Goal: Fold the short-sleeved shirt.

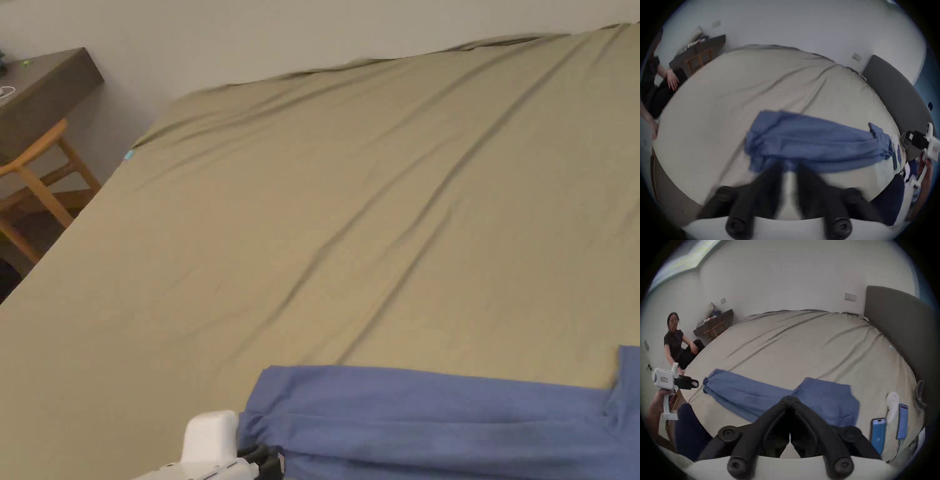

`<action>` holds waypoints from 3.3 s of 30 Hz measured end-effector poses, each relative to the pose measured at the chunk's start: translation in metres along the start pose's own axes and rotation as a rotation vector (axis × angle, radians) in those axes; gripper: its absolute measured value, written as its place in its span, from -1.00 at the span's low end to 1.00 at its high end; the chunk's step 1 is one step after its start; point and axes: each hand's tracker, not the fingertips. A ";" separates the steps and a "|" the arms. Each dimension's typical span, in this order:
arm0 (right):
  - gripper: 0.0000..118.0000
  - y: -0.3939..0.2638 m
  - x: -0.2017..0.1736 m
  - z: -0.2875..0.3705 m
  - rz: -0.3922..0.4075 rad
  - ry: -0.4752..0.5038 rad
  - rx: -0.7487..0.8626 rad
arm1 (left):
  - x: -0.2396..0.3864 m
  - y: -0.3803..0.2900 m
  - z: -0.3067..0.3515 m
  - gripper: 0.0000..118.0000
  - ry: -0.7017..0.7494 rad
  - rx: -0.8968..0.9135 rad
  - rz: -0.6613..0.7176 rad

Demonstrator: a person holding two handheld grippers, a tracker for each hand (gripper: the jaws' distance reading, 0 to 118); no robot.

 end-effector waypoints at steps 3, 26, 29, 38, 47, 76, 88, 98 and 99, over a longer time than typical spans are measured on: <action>-0.96 0.000 0.002 -0.002 -0.119 0.215 -0.022 | -0.056 0.011 -0.014 -0.50 -0.153 0.073 0.229; -0.96 0.010 0.019 -0.013 -0.242 0.242 0.007 | -0.032 0.050 -0.092 -0.50 0.140 -0.073 -0.359; -0.96 0.013 0.009 -0.008 -0.251 0.192 0.003 | -0.035 0.054 -0.064 -0.75 0.188 0.021 -0.342; -0.96 0.007 0.019 0.009 -0.315 0.180 0.018 | -0.113 0.071 -0.007 -0.76 0.046 0.043 0.015; -0.96 0.007 0.018 0.013 -0.304 0.163 0.010 | -0.109 0.091 0.041 -0.77 0.139 0.098 -0.029; -0.96 -0.001 0.040 0.006 -0.358 0.197 -0.011 | 0.039 0.060 0.001 0.98 -0.346 0.112 0.046; -0.96 0.003 0.028 0.010 -0.332 0.229 -0.022 | 0.137 0.013 -0.109 -1.00 -0.107 -0.032 -0.349; -0.96 0.006 0.030 0.019 -0.341 0.218 -0.002 | 0.205 -0.018 -0.127 -1.00 -0.240 -0.089 -0.359; -0.96 0.007 0.030 0.021 -0.340 0.219 0.004 | 0.201 -0.013 -0.123 -1.00 -0.273 -0.135 -0.328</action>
